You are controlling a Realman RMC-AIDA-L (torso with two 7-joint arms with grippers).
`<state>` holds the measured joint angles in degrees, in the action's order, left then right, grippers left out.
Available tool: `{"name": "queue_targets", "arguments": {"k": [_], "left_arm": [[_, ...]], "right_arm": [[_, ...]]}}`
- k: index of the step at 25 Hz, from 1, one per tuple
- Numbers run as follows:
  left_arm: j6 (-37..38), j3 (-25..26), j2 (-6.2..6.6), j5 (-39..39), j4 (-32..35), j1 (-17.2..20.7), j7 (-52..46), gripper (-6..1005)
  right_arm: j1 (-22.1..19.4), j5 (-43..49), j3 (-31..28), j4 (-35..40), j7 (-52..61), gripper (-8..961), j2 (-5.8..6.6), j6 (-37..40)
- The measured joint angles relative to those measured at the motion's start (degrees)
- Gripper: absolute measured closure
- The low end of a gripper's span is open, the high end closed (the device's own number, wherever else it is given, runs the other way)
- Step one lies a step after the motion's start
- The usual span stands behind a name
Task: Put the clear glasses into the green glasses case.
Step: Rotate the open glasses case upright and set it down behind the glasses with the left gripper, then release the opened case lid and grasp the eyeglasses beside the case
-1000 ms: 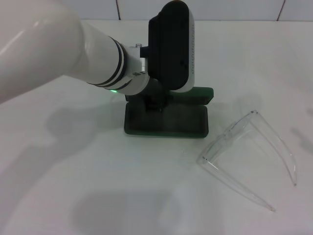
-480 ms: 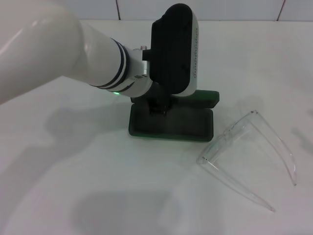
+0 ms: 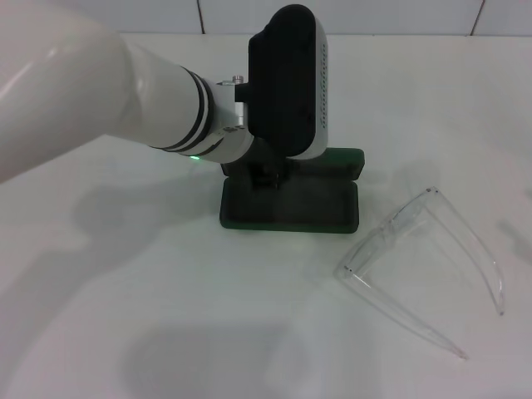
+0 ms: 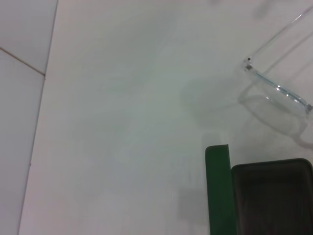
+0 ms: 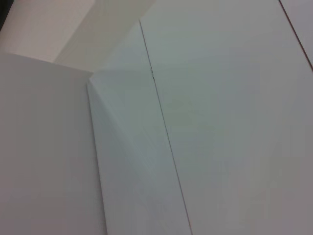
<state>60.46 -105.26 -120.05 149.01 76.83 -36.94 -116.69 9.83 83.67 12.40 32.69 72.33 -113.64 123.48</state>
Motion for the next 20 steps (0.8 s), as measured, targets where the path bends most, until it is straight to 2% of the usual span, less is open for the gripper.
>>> {"name": "queue_targets", "arguments": {"k": [5, 20], "left_arm": [[0.01, 0.29, 0.00, -0.17, -0.01, 0.03, -0.40, 757], [1.42, 0.53, 0.08, -0.13, 2.06, 0.78, -1.48, 641]], "right_arm": [[-0.01, -0.17, 0.08, 0.00, 0.00, 249, 0.00, 0.05], [-0.08, -0.54, 0.17, -0.09, 0.09, 249, -0.07, 0.09]]}}
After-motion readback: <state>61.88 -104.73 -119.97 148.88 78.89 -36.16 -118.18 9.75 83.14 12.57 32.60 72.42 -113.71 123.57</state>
